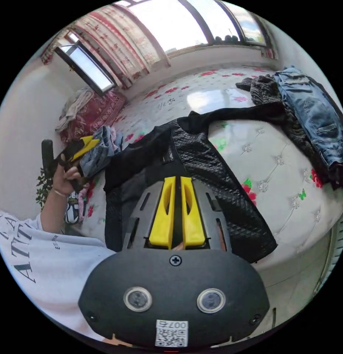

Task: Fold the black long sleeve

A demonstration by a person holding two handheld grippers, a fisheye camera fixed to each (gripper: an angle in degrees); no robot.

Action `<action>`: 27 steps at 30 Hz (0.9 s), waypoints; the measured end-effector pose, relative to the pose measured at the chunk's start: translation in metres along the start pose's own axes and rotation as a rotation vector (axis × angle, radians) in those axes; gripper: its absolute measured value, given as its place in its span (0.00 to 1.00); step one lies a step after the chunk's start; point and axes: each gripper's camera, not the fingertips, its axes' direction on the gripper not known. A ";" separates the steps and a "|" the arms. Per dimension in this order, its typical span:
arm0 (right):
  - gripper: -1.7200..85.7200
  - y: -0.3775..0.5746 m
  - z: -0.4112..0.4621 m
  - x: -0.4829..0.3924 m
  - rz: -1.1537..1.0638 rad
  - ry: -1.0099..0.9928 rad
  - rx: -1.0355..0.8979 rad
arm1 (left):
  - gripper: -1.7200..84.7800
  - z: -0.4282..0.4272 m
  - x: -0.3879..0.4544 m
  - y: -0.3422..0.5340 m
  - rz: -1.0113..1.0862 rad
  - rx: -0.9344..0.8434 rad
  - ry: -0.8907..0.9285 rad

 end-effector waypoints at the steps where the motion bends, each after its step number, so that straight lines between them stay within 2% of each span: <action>1: 0.05 -0.010 -0.001 0.027 0.065 -0.033 0.013 | 0.22 0.004 -0.004 0.007 -0.020 -0.018 -0.015; 6: 0.08 -0.069 0.000 0.139 0.291 -0.155 0.127 | 0.21 0.014 -0.051 0.080 -0.274 -0.192 -0.188; 12: 0.13 -0.150 0.029 0.249 0.486 -0.233 0.244 | 0.18 -0.007 -0.071 0.132 -0.552 -0.241 -0.330; 16: 0.15 -0.176 0.061 0.316 0.728 -0.337 0.328 | 0.17 -0.009 -0.069 0.152 -0.714 -0.233 -0.326; 18: 0.16 -0.184 0.070 0.329 0.775 -0.326 0.358 | 0.16 -0.009 -0.063 0.161 -0.791 -0.235 -0.330; 23: 0.14 -0.217 0.085 0.333 0.800 -0.176 0.324 | 0.16 0.001 -0.045 0.158 -0.785 -0.295 -0.368; 27: 0.10 -0.224 0.085 0.333 0.832 -0.215 0.369 | 0.16 0.010 -0.028 0.147 -0.697 -0.343 -0.395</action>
